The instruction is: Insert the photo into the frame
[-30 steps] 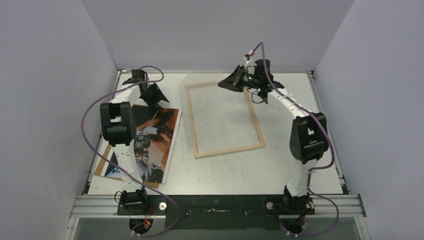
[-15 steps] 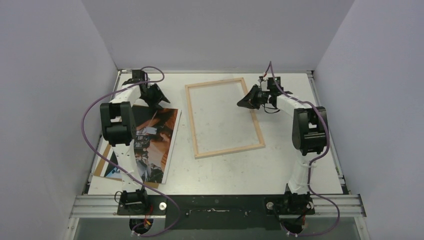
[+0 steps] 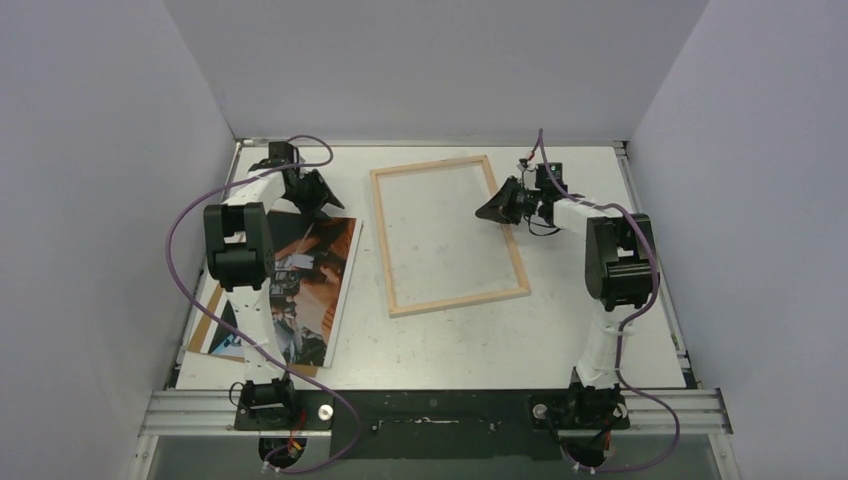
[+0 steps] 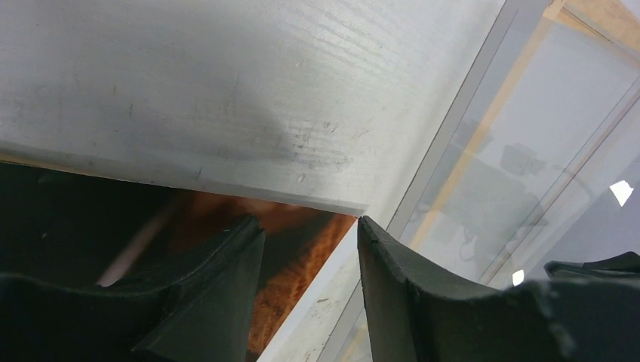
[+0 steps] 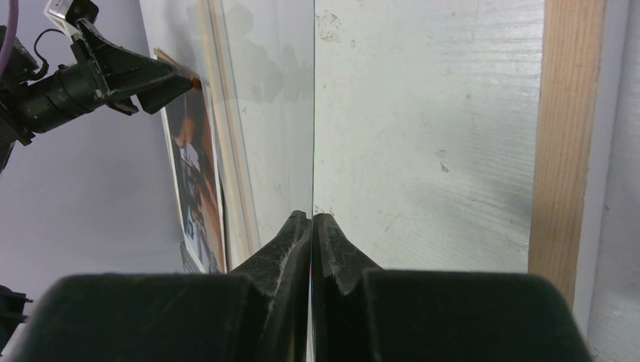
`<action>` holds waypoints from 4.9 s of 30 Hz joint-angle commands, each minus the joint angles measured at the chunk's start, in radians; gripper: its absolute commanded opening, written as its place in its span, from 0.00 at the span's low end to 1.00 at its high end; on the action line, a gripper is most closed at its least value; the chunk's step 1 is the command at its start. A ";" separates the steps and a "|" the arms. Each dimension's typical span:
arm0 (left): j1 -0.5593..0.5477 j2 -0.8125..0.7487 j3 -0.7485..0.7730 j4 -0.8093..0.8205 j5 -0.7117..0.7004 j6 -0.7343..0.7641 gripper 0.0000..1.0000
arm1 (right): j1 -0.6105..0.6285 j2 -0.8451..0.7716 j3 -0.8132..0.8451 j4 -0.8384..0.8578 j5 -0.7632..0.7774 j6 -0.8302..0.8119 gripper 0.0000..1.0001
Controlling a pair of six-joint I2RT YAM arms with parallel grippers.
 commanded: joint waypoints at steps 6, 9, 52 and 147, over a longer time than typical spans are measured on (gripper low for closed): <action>-0.023 0.035 0.022 -0.013 0.018 0.030 0.48 | -0.017 -0.083 -0.071 0.130 0.050 -0.022 0.00; -0.032 0.041 0.027 -0.003 0.041 0.034 0.47 | -0.026 -0.092 -0.082 0.134 0.060 -0.031 0.00; -0.156 0.148 0.146 -0.008 0.094 0.045 0.46 | -0.007 -0.018 -0.121 0.291 -0.011 0.020 0.00; -0.072 0.089 0.103 0.184 0.234 -0.020 0.31 | 0.107 -0.264 -0.225 0.552 -0.038 0.294 0.00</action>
